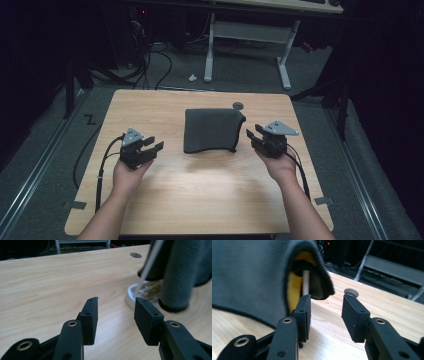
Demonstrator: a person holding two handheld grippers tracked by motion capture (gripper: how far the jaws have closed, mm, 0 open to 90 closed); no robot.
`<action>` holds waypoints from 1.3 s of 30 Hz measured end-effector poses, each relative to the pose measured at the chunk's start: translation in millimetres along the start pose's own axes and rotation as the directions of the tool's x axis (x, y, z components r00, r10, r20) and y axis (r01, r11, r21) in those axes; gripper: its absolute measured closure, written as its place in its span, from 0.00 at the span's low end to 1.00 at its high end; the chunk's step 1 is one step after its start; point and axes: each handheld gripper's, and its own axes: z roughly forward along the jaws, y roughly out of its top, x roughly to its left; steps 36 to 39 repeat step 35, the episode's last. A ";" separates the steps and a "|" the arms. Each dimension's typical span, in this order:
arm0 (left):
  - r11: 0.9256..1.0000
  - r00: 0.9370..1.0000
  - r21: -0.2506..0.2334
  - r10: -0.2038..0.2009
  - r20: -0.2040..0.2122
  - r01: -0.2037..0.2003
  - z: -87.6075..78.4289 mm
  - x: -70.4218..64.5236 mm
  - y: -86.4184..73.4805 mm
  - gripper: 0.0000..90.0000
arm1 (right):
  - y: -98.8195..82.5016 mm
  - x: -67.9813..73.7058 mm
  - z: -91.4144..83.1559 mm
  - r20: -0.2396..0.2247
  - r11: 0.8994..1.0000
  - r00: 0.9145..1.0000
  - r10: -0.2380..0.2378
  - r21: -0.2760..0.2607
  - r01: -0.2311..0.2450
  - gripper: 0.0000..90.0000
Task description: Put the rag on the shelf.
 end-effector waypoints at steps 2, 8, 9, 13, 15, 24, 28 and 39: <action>1.000 1.000 0.003 0.004 0.014 -0.004 -7.2 -4.9 -7.3 0.60 | -3.5 6.4 -7.4 0.000 1.000 1.000 -0.011 -0.007 0.011 0.67; 0.999 0.997 0.027 0.019 0.074 -0.021 -29.9 -30.0 -40.9 0.60 | -23.3 28.0 -28.8 0.023 0.999 0.998 -0.052 0.019 0.051 0.67; 0.999 0.997 0.039 0.023 0.076 -0.026 -32.0 -33.6 -45.8 0.60 | -29.8 31.8 -33.4 0.021 0.998 0.998 -0.053 0.021 0.053 0.66; 0.997 0.996 0.074 0.026 0.086 -0.032 -41.7 -50.2 -68.3 0.58 | -51.3 43.6 -46.1 0.000 1.000 1.000 0.006 0.026 -0.006 0.62; 0.996 0.995 0.093 0.009 0.100 -0.019 -44.7 -58.1 -78.1 0.57 | -61.1 50.3 -50.2 0.001 0.999 1.000 0.005 0.031 -0.005 0.61; 0.984 0.994 0.164 0.057 0.093 -0.071 -36.4 -76.3 -90.4 0.55 | -119.2 77.5 -70.7 0.007 0.993 1.000 -0.021 0.113 0.021 0.60; 0.992 0.995 0.119 0.018 0.102 -0.030 -41.3 -65.4 -84.0 0.54 | -125.0 74.7 -64.8 0.004 0.990 1.000 -0.013 0.143 0.013 0.61; 0.993 0.995 0.119 -0.004 0.099 -0.007 -49.0 -57.2 -89.3 0.54 | -123.9 77.9 -59.9 -0.004 0.990 1.000 -0.018 0.141 0.018 0.60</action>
